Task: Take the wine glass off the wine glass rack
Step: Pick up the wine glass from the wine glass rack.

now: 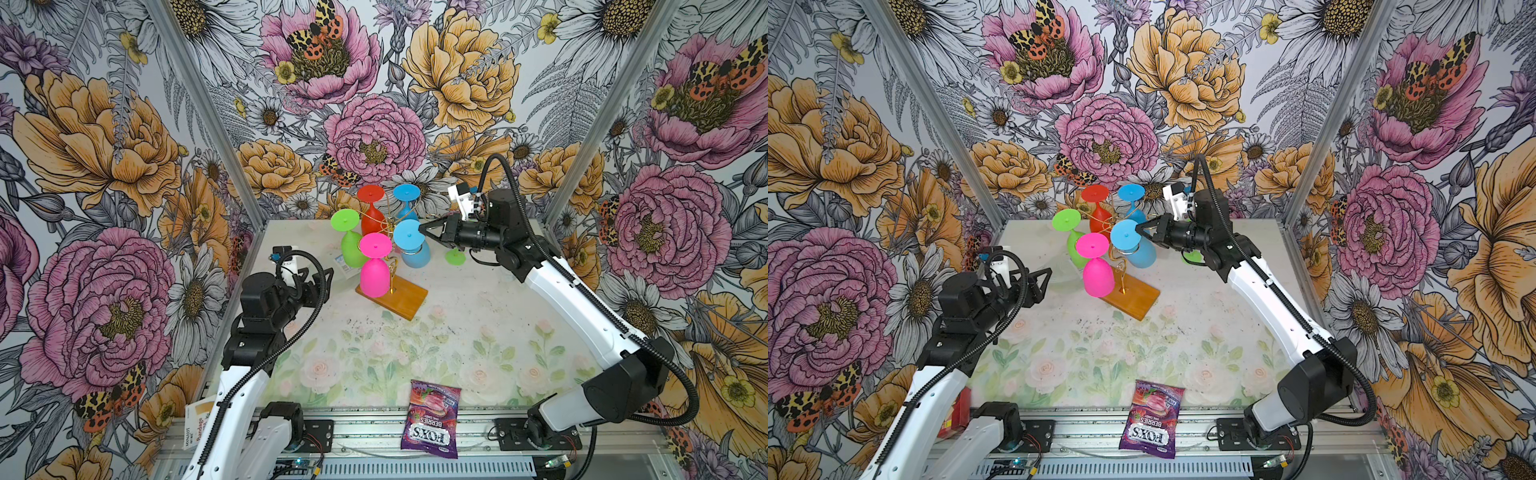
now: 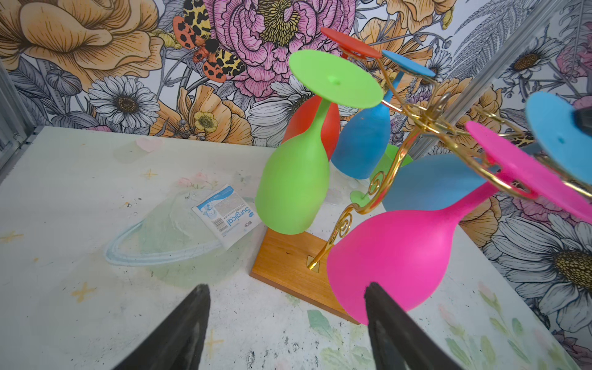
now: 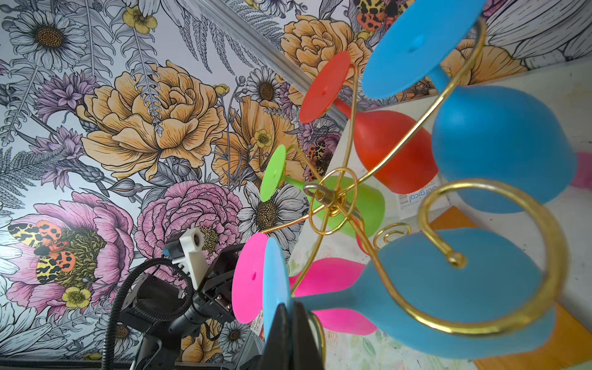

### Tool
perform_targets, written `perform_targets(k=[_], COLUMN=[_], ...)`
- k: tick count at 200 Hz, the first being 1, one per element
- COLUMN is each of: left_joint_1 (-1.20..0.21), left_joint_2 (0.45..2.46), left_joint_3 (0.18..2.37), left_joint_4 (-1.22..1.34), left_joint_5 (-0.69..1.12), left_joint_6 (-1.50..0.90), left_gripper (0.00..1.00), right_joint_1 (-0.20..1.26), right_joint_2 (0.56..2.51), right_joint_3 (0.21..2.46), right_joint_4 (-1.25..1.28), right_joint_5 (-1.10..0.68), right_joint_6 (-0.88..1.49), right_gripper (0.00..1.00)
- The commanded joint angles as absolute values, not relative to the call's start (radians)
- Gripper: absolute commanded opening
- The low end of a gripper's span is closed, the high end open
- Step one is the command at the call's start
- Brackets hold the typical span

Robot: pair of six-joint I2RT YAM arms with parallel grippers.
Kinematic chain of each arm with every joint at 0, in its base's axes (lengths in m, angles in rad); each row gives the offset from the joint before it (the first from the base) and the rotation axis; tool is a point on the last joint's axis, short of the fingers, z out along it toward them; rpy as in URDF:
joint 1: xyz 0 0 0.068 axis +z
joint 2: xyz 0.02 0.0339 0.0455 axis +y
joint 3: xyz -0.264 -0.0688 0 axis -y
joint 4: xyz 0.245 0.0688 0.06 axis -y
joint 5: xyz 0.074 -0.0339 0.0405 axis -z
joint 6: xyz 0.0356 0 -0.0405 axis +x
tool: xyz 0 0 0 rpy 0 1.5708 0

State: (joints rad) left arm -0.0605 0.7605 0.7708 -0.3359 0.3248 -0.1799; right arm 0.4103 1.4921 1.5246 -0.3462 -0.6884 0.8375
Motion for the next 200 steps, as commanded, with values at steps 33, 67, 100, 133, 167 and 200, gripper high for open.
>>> perform_targets(k=[33, 67, 100, 133, 167, 200], left_joint_1=[-0.071, -0.15, -0.274, -0.404, -0.566, -0.62], left_joint_2=[0.737, 0.75, 0.755, 0.791, 0.865, 0.971], left_joint_3=[0.812, 0.834, 0.854, 0.896, 0.983, 1.028], left_joint_4=[-0.382, -0.428, -0.474, -0.474, -0.434, -0.266], left_joint_5=[0.572, 0.676, 0.757, 0.789, 0.691, 0.652], left_joint_6=[-0.114, -0.043, 0.024, 0.038, 0.026, -0.124], left_gripper=[0.76, 0.76, 0.78, 0.8, 0.82, 0.82], right_joint_1=[0.359, 0.341, 0.326, 0.302, 0.281, 0.276], right_joint_2=[1.386, 1.351, 1.301, 1.236, 1.167, 1.13], right_joint_3=[1.47, 1.428, 1.362, 1.296, 1.241, 1.184], right_joint_4=[-0.309, -0.308, -0.31, -0.309, -0.312, -0.311], right_joint_5=[-0.683, -0.698, -0.716, -0.741, -0.777, -0.806], right_joint_6=[0.846, 0.852, 0.839, 0.79, 0.704, 0.65], right_gripper=[0.0, 0.0, 0.0, 0.0, 0.0, 0.0])
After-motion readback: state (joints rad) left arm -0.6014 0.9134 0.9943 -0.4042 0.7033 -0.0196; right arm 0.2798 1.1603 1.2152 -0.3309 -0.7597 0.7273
